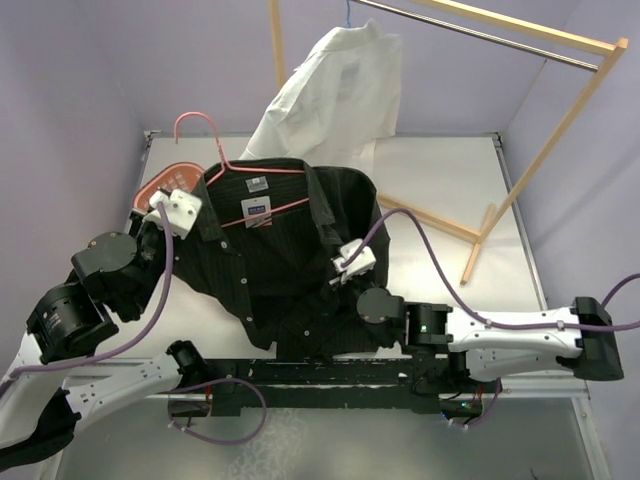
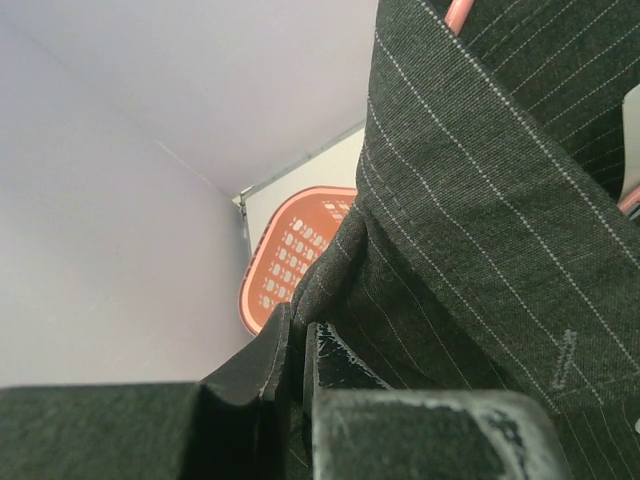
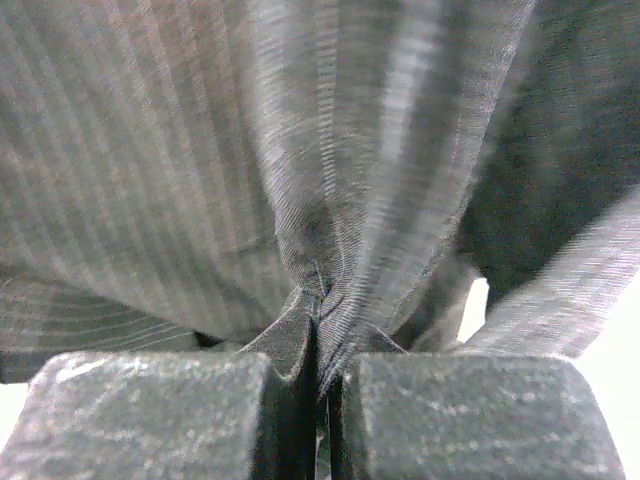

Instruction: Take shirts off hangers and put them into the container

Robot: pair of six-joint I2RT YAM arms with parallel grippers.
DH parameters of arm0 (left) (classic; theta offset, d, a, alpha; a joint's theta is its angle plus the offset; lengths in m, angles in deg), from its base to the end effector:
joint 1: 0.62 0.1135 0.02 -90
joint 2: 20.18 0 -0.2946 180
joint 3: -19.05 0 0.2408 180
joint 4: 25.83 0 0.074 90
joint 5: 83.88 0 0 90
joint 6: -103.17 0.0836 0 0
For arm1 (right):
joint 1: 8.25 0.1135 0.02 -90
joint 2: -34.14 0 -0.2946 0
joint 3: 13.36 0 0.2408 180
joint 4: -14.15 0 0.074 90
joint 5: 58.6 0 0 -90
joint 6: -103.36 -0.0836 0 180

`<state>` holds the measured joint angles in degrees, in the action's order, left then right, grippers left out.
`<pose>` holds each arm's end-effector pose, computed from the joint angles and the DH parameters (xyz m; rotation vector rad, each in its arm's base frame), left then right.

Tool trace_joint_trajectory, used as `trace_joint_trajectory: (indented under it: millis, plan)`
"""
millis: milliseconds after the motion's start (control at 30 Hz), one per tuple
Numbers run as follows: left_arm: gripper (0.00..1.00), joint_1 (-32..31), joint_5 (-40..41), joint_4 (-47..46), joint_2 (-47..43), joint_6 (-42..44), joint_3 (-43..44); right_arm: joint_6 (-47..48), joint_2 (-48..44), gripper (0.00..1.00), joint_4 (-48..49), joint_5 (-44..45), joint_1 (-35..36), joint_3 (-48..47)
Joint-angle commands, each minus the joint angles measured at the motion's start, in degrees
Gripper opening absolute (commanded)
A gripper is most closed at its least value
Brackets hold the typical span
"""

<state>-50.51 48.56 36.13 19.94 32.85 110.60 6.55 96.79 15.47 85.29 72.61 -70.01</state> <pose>0.0936 -0.0235 0.4668 0.4978 1.6388 0.2579 0.1059 0.2331 0.3399 -0.3376 1.5985 0.4018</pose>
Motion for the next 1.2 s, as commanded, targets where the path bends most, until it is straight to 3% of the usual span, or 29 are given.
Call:
trace_joint_trajectory:
  millis: [0,133,267,433,600,700,833,1167]
  plan:
    - [0.0,0.23,-0.03,-2.23,-0.8,-4.1,-1.77,0.24,-8.95,0.0,-5.58,11.12,-0.26,-6.25]
    - [0.0,0.28,1.58,-1.26,-0.15,-5.24,-4.35,-4.58,-16.65,0.0,-24.67,12.81,-0.26,-16.72]
    - [0.0,0.24,0.17,-1.53,-0.76,-6.52,-6.38,-5.06,-20.31,0.0,-33.54,12.54,-0.26,-24.51]
    - [0.0,0.24,-2.49,0.12,-2.45,-7.98,-7.97,1.26,-19.74,0.0,-31.4,12.43,-0.26,-30.25]
    - [0.0,0.3,-11.29,1.03,-7.3,-8.3,-8.93,12.39,-17.16,0.0,-20.25,15.06,-0.26,-32.34]
    - [0.0,0.23,-16.79,1.11,-9.69,-7.75,-9.86,14.43,-15.43,0.0,-18.34,14.96,-0.26,-34.18]
    - [0.0,0.23,-23.71,-0.12,-11.43,-6.48,-11.28,14.15,-12.26,0.0,-19.72,13.24,-0.26,-37.99]
    - [0.0,0.23,-28.87,0.43,-11.88,-5.77,-10.64,12.87,-2.95,0.0,-29.67,12.33,-0.26,-50.72]
